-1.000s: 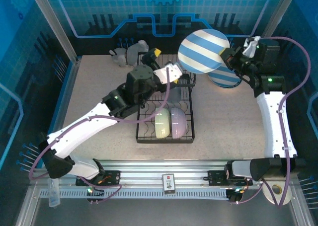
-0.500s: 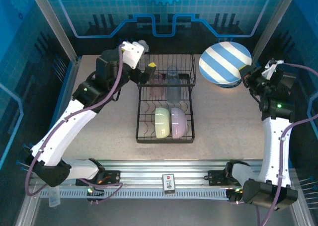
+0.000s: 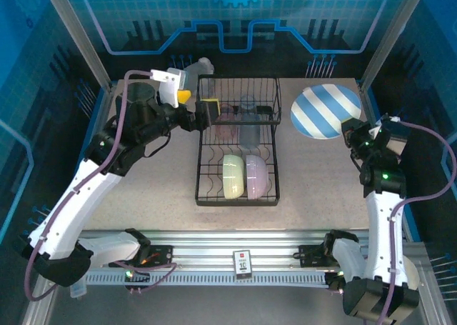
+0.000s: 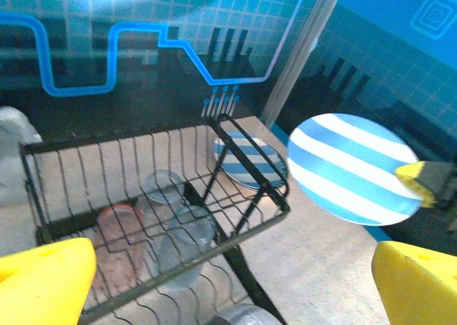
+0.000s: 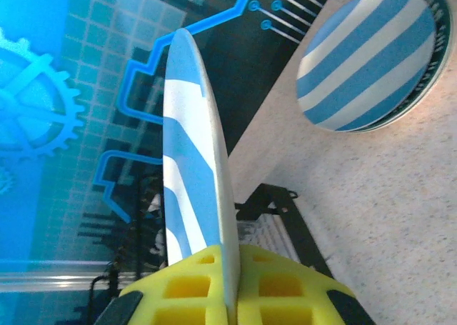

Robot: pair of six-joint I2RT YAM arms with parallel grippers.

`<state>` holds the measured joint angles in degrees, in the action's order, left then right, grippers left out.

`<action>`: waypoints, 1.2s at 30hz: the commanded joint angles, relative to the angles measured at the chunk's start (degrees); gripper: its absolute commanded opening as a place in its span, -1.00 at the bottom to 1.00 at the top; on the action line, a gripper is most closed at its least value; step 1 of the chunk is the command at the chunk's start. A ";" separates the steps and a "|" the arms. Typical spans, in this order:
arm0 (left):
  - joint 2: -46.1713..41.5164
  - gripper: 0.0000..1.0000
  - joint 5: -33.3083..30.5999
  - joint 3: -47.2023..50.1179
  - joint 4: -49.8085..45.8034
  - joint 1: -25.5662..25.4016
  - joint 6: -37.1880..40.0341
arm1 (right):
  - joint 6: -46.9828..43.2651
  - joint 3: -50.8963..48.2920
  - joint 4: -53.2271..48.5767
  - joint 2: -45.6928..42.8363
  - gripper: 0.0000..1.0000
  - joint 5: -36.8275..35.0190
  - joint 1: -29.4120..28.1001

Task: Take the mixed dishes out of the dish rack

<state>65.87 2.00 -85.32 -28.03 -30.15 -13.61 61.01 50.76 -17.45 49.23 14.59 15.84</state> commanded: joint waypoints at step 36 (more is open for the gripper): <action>1.61 0.98 3.54 7.93 1.99 6.55 -12.74 | 3.47 16.89 42.81 63.13 -1.00 1.12 2.97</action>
<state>67.09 5.87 -77.52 -27.16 -24.21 -24.16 63.51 63.77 22.02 109.36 13.82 17.89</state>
